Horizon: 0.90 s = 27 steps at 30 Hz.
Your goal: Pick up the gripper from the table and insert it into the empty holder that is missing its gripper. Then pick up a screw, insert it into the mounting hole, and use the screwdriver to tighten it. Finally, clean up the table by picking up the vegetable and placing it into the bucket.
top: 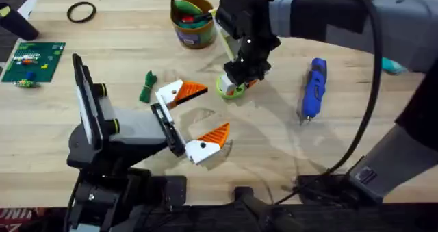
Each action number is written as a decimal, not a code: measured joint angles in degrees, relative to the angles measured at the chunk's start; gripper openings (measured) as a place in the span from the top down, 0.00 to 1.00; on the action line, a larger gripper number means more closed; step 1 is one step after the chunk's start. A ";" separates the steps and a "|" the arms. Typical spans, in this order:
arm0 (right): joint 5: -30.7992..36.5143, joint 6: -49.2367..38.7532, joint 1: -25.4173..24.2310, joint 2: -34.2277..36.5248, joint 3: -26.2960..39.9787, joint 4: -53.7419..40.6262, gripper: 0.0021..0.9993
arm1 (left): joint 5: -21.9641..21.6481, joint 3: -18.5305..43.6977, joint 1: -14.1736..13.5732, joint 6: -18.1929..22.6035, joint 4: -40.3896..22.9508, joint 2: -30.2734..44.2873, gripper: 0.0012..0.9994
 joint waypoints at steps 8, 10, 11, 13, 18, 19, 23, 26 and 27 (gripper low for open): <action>0.00 0.00 0.00 0.00 0.00 1.05 0.48 | 0.00 0.00 0.00 0.00 0.00 0.00 0.02; 0.00 0.00 0.00 0.00 0.00 1.05 0.48 | 0.00 0.00 0.00 0.00 0.02 0.02 0.02; 0.00 0.00 0.00 0.00 0.00 1.05 0.48 | 0.00 0.00 0.02 0.00 0.02 0.00 0.02; 0.00 -0.02 0.00 0.00 0.00 1.00 0.48 | 0.00 0.00 0.02 0.00 0.02 0.00 0.02; 0.00 -0.04 0.00 0.00 0.00 0.57 0.48 | 0.00 0.00 0.02 0.00 0.02 0.00 0.02; 0.00 -0.04 0.00 -0.02 0.00 0.54 0.48 | 0.00 0.00 0.00 0.02 0.00 0.00 0.02; 0.00 -0.24 0.00 -0.51 0.00 0.70 0.48 | 0.00 0.00 0.00 0.00 0.00 0.00 0.02; 0.00 -0.26 0.00 -1.59 0.00 0.72 0.48 | 0.00 0.00 0.00 0.00 0.02 0.00 0.02; 0.00 -0.26 0.00 -1.90 0.00 0.76 0.48 | 0.00 0.00 0.02 0.00 0.02 0.00 0.02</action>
